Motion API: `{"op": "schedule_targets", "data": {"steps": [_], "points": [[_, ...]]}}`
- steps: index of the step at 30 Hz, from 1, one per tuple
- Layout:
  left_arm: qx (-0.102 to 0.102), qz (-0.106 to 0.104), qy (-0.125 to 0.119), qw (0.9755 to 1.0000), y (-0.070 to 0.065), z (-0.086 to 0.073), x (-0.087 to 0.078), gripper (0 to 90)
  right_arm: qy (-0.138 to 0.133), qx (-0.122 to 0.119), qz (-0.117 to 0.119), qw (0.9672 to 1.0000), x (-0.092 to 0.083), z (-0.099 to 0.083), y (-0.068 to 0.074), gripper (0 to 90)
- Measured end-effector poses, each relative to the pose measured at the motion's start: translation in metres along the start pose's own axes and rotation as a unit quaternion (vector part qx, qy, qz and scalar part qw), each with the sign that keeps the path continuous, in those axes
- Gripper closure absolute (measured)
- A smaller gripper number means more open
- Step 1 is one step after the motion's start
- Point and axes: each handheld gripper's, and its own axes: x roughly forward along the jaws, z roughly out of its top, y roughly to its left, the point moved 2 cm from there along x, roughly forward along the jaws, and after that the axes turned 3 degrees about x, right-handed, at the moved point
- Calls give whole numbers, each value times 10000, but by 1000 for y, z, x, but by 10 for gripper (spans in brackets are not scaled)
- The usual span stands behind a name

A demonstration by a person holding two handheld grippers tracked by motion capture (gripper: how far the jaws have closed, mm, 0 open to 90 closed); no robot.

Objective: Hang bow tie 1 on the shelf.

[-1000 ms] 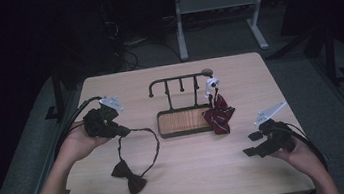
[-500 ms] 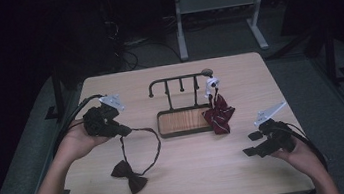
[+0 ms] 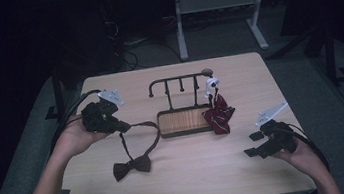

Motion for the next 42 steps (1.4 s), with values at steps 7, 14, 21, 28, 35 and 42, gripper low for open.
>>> {"op": "schedule_targets", "data": {"steps": [7, 14, 21, 28, 35, 42], "points": [[-3, -21, 30, 10000, 3, 4, -1, 900, -15, 13, -17, 10000, -1, -2, -3, 330], [-31, -4, -14, 10000, 7, 8, -6, 900, -15, -7, 8, 10000, 1, -1, -3, 330], [-4, -2, 7, 10000, 7, 13, -11, 900, 6, -30, 22, 10000, 3, -2, -3, 330], [8, 7, -7, 10000, 10, 18, -15, 900, 18, -41, 30, 10000, 3, -1, -2, 331], [-30, -2, -16, 10000, 13, 21, -14, 900, 9, -47, 17, 10000, 2, 0, -1, 331], [-71, 69, -99, 9999, 22, 31, -21, 900, 9, -56, 18, 10000, 2, -1, -1, 330]]}}
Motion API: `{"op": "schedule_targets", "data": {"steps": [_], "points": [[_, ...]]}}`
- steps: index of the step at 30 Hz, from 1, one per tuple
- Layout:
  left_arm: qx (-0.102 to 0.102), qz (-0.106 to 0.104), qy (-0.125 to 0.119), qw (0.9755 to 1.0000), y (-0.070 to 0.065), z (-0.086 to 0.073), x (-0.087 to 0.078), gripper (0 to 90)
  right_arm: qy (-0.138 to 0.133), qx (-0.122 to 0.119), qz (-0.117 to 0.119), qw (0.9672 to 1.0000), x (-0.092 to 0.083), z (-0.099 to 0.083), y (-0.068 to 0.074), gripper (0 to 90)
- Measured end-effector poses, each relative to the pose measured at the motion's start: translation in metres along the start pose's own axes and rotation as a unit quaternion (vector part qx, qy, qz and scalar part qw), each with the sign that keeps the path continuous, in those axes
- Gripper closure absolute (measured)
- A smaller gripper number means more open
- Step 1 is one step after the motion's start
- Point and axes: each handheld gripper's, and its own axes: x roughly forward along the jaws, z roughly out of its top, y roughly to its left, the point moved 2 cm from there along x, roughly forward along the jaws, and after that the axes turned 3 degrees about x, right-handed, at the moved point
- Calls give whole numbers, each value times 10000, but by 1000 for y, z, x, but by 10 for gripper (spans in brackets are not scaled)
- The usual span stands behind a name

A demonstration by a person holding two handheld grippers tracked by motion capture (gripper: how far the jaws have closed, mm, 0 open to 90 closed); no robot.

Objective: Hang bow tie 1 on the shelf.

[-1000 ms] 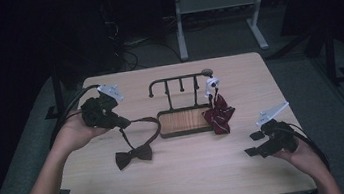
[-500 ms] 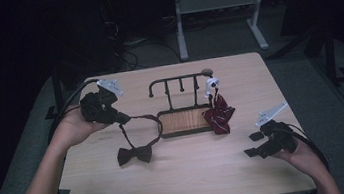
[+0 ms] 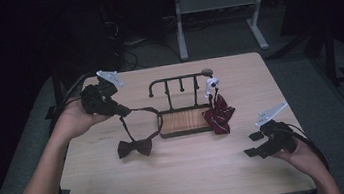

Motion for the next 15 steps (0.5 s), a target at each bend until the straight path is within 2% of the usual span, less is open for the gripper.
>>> {"op": "schedule_targets", "data": {"steps": [7, 15], "points": [[-16, 46, 26, 10000, 5, 8, -2, 900, -23, 3, -4, 10000, -2, 0, 1, 331], [-98, 162, 49, 9998, 18, 21, -9, 900, -41, -9, -19, 10000, -3, 0, 1, 331]]}}
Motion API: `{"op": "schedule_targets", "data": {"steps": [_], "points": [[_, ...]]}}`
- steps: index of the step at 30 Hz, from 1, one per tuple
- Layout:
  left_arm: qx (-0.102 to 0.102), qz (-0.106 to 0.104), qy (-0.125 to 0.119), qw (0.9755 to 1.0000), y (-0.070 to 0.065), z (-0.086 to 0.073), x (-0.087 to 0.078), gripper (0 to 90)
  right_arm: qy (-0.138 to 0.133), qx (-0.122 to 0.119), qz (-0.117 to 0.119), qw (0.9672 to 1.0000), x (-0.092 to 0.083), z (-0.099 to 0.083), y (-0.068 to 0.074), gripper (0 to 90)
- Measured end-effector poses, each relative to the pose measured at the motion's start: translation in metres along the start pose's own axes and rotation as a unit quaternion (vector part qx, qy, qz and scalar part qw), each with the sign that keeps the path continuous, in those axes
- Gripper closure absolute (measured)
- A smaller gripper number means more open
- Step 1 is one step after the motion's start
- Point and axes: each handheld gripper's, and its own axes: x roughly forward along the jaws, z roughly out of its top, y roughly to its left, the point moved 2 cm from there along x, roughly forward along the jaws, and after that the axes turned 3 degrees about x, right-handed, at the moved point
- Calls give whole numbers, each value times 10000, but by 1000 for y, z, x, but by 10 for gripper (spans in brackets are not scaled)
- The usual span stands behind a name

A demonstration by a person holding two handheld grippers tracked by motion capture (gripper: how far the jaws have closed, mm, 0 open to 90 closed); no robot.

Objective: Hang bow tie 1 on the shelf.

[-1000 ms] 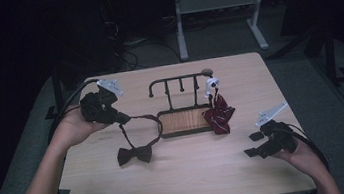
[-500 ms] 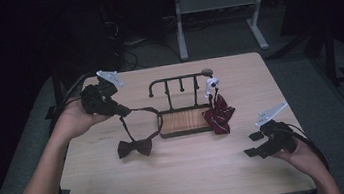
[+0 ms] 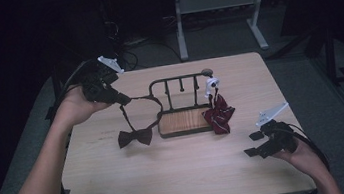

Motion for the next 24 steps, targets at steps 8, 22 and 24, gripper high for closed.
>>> {"op": "schedule_targets", "data": {"steps": [8, 22, 24], "points": [[-111, 32, 10, 9999, 10, 7, 1, 900, -33, -19, 0, 10000, -2, -1, 1, 331], [-363, 62, 152, 9992, 29, 15, 12, 900, -73, 12, -7, 10000, -5, -2, 0, 331], [-375, 72, 174, 9991, 30, 15, 13, 900, -77, 20, -3, 10000, -5, -2, 0, 331]]}}
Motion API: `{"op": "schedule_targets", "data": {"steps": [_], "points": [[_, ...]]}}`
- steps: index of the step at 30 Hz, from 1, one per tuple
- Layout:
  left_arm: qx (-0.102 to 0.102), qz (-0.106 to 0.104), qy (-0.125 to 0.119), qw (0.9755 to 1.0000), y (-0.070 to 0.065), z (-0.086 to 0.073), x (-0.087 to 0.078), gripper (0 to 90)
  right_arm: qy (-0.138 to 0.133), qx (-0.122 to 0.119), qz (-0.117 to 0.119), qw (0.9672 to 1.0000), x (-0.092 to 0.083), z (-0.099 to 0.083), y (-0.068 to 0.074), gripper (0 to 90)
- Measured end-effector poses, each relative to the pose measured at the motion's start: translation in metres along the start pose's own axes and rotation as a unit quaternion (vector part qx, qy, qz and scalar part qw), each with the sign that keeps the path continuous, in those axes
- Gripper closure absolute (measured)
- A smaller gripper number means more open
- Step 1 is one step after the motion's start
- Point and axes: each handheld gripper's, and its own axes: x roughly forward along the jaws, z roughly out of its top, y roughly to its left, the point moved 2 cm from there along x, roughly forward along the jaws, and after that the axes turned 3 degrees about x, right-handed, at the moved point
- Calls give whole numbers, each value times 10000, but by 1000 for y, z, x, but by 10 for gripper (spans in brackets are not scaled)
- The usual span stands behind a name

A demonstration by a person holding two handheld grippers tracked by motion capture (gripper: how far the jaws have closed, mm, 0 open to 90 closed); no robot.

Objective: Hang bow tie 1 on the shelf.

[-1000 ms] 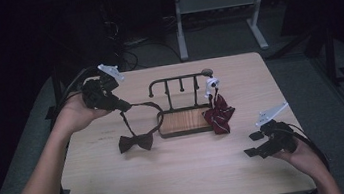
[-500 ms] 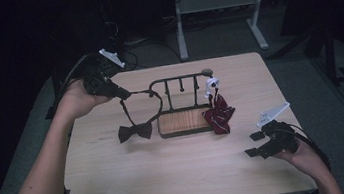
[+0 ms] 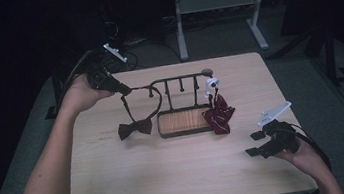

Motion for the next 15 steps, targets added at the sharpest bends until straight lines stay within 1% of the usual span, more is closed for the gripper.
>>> {"op": "schedule_targets", "data": {"steps": [3, 4, 7, 10, 15], "points": [[-64, 35, 50, 10000, 3, 0, 3, 900, -22, -7, -4, 10000, -1, 0, -1, 330], [-86, 40, 99, 9999, 4, 0, 5, 900, -23, -15, -4, 10000, -1, -1, -1, 331], [-142, 39, 108, 9998, 6, -1, 8, 900, -23, -12, -4, 10000, -1, 0, 0, 331], [-92, 40, 142, 9998, 5, 0, 10, 900, -20, -7, -3, 10000, -1, 0, 0, 331], [-135, 27, 185, 9997, 5, 1, 12, 900, -6, -20, -4, 10000, -1, 0, 0, 331]]}}
